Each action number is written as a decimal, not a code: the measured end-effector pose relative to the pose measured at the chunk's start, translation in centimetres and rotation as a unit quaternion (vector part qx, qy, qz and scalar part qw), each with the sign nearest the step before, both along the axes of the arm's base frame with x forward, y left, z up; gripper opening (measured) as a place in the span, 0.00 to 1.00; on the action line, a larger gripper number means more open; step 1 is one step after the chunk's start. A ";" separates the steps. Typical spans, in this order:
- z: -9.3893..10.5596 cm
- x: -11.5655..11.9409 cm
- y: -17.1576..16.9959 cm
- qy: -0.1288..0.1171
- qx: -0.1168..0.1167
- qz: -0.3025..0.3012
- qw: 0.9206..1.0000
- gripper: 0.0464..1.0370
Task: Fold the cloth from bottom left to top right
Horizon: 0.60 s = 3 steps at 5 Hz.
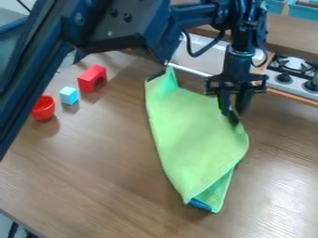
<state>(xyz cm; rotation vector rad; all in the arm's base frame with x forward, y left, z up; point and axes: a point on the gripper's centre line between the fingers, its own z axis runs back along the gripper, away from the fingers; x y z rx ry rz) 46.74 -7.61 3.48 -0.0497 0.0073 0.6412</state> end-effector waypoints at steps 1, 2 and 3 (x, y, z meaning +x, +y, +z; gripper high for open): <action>-1.2 -0.2 0.2 -0.003 0.006 -0.018 1.000 0.80; -1.8 -0.6 0.2 0.000 0.004 -0.036 0.999 0.97; 0.6 -1.0 1.5 -0.024 -0.003 -0.024 0.999 0.97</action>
